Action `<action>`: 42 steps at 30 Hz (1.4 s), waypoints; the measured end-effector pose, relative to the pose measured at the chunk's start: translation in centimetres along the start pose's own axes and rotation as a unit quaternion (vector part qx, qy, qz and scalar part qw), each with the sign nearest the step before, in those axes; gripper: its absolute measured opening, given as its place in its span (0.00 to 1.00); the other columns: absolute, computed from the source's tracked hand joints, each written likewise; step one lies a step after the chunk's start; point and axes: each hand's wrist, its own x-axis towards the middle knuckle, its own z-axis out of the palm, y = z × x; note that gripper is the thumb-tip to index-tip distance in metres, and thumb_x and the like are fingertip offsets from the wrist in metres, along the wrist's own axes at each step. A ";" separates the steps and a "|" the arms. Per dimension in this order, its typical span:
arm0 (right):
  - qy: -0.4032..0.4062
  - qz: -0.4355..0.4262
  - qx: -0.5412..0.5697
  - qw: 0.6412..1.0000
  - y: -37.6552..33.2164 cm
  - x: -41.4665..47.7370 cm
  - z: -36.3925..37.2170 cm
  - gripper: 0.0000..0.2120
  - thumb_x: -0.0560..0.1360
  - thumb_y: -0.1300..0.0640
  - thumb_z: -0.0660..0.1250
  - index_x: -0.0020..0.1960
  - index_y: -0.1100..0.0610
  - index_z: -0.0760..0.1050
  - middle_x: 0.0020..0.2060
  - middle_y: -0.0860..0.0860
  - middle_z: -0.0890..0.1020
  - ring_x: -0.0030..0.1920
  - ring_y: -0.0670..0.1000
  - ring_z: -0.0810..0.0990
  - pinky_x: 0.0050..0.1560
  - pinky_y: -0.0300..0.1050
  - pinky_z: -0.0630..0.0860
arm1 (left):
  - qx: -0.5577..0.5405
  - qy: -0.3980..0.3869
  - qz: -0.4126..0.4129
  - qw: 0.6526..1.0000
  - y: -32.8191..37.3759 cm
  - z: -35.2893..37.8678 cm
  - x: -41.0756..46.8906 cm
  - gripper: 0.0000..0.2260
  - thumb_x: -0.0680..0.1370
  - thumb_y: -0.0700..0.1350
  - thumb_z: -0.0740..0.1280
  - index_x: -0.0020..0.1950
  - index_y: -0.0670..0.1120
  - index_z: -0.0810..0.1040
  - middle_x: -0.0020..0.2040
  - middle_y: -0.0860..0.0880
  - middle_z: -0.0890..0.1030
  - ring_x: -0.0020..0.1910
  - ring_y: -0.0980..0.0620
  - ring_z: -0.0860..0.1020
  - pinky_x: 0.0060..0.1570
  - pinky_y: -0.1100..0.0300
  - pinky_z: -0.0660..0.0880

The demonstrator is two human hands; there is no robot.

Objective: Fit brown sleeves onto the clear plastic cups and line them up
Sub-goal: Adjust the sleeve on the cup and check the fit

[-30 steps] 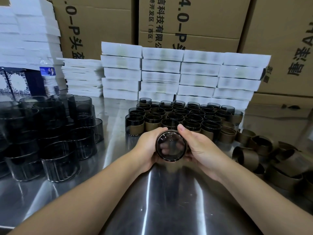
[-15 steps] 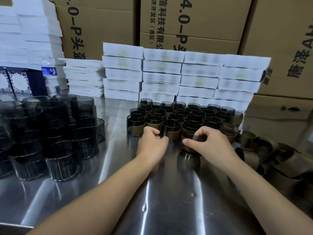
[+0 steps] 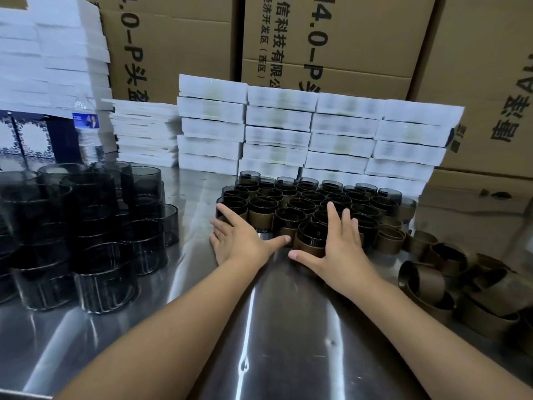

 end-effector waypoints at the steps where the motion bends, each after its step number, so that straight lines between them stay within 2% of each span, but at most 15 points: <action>1: -0.008 0.003 0.019 1.000 0.1 0.5 0.1 0.56 0.67 0.34 0.69 0.76 0.49 0.33 0.77 0.55 0.38 0.76 0.55 0.36 0.74 0.55 0.46 | 0.011 -0.007 0.003 1.000 0.1 0.1 0.3 0.65 0.63 0.71 0.71 0.74 0.40 0.27 0.77 0.32 0.42 0.78 0.41 0.44 0.75 0.51 0.43; 5: -0.017 0.023 0.034 0.999 0.3 2.4 0.7 0.54 0.70 0.36 0.68 0.76 0.52 0.32 0.76 0.57 0.36 0.76 0.55 0.35 0.74 0.55 0.45 | 0.075 -0.055 0.051 0.994 0.6 0.7 1.5 0.58 0.68 0.72 0.65 0.76 0.40 0.32 0.79 0.39 0.44 0.79 0.45 0.46 0.75 0.47 0.43; 7: -0.004 0.029 0.044 0.999 0.5 2.9 1.2 0.48 0.75 0.40 0.63 0.76 0.54 0.33 0.76 0.58 0.36 0.76 0.55 0.37 0.74 0.52 0.44 | 0.101 -0.079 0.086 0.988 0.8 1.1 1.9 0.54 0.70 0.72 0.63 0.78 0.41 0.36 0.80 0.44 0.48 0.79 0.48 0.48 0.74 0.45 0.43; 10: 0.009 0.020 0.066 0.998 0.9 3.4 1.7 0.37 0.81 0.49 0.56 0.77 0.56 0.33 0.77 0.57 0.38 0.77 0.56 0.45 0.73 0.48 0.49 | 0.092 -0.077 0.113 0.986 0.6 1.4 2.3 0.48 0.74 0.67 0.64 0.79 0.42 0.41 0.80 0.44 0.51 0.78 0.47 0.49 0.75 0.47 0.45; 13: 0.024 0.008 0.038 0.999 1.3 3.3 1.6 0.33 0.82 0.51 0.54 0.78 0.55 0.38 0.77 0.56 0.42 0.77 0.55 0.46 0.73 0.47 0.50 | 0.052 -0.002 0.165 0.985 0.8 1.0 1.9 0.40 0.76 0.58 0.66 0.79 0.44 0.49 0.78 0.43 0.57 0.76 0.45 0.53 0.73 0.51 0.54; 15: 0.056 0.009 0.036 0.998 1.1 3.0 1.4 0.32 0.81 0.49 0.55 0.78 0.55 0.43 0.77 0.55 0.45 0.77 0.54 0.45 0.73 0.49 0.49 | 0.059 0.094 0.220 0.969 1.5 -0.2 1.6 0.33 0.78 0.57 0.63 0.78 0.45 0.56 0.76 0.44 0.60 0.75 0.45 0.56 0.71 0.52 0.57; 17: 0.093 0.005 0.039 0.995 0.8 2.6 1.1 0.30 0.81 0.48 0.56 0.78 0.55 0.47 0.77 0.55 0.48 0.76 0.54 0.47 0.73 0.50 0.51 | 0.065 0.194 0.234 0.950 2.7 -2.1 1.8 0.28 0.80 0.56 0.59 0.76 0.44 0.61 0.75 0.43 0.63 0.73 0.44 0.59 0.70 0.52 0.56; 20: 0.133 -0.018 0.045 0.990 0.1 2.4 0.4 0.28 0.81 0.48 0.56 0.77 0.55 0.53 0.76 0.55 0.52 0.75 0.53 0.49 0.72 0.49 0.53 | 0.172 0.249 0.170 0.938 3.9 -5.7 3.1 0.25 0.81 0.51 0.57 0.76 0.43 0.60 0.77 0.39 0.59 0.76 0.40 0.55 0.73 0.46 0.49; 23: 0.141 -0.037 0.041 0.988 -0.5 2.1 -0.1 0.27 0.80 0.48 0.57 0.76 0.55 0.55 0.75 0.54 0.54 0.74 0.53 0.51 0.72 0.49 0.54 | 0.323 0.200 0.058 0.923 4.1 -9.5 5.0 0.26 0.80 0.48 0.58 0.76 0.43 0.58 0.77 0.36 0.55 0.77 0.37 0.51 0.72 0.37 0.44; 27: 0.135 -0.050 0.039 0.989 -0.9 1.5 -0.4 0.28 0.79 0.47 0.57 0.76 0.54 0.56 0.75 0.53 0.55 0.74 0.53 0.52 0.71 0.49 0.55 | 0.360 0.131 -0.045 0.923 2.9 -12.0 6.6 0.25 0.79 0.45 0.58 0.76 0.42 0.60 0.76 0.32 0.57 0.76 0.34 0.51 0.71 0.33 0.43; 30: 0.117 -0.054 0.039 0.991 -1.2 1.1 -0.5 0.27 0.80 0.46 0.56 0.76 0.53 0.56 0.75 0.53 0.55 0.74 0.53 0.52 0.71 0.50 0.55 | 0.378 0.060 -0.084 0.920 1.4 -11.9 6.8 0.21 0.77 0.43 0.57 0.70 0.42 0.68 0.73 0.32 0.62 0.75 0.32 0.53 0.70 0.31 0.42; 32: 0.106 -0.054 0.046 0.992 -1.3 0.9 -0.6 0.25 0.80 0.47 0.55 0.75 0.53 0.57 0.75 0.53 0.55 0.74 0.53 0.52 0.72 0.50 0.56 | 0.389 0.044 -0.094 0.915 0.5 -11.6 7.0 0.20 0.78 0.44 0.56 0.69 0.42 0.68 0.73 0.33 0.63 0.75 0.33 0.53 0.70 0.32 0.41; 37: 0.099 -0.054 0.053 0.992 -1.2 0.8 -1.0 0.24 0.81 0.49 0.54 0.75 0.54 0.58 0.74 0.54 0.57 0.74 0.54 0.53 0.71 0.51 0.57 | 0.417 0.077 -0.089 0.901 -0.8 -11.3 6.7 0.19 0.78 0.42 0.56 0.69 0.41 0.68 0.74 0.34 0.61 0.75 0.35 0.55 0.71 0.35 0.40; 39: 0.095 -0.058 0.040 0.993 -1.2 0.7 -1.2 0.24 0.81 0.48 0.55 0.75 0.54 0.58 0.74 0.54 0.58 0.74 0.54 0.53 0.72 0.51 0.57 | 0.421 0.100 -0.074 0.898 -0.6 -11.3 6.5 0.17 0.78 0.41 0.57 0.65 0.40 0.71 0.72 0.34 0.64 0.73 0.36 0.58 0.71 0.35 0.41; 42: 0.088 -0.065 -0.006 0.994 -1.3 0.6 -1.7 0.26 0.80 0.48 0.56 0.75 0.54 0.56 0.73 0.53 0.60 0.73 0.54 0.54 0.71 0.51 0.57 | 0.357 0.170 -0.021 0.918 1.1 -11.5 5.8 0.11 0.78 0.46 0.59 0.54 0.40 0.74 0.65 0.35 0.70 0.69 0.36 0.64 0.73 0.36 0.44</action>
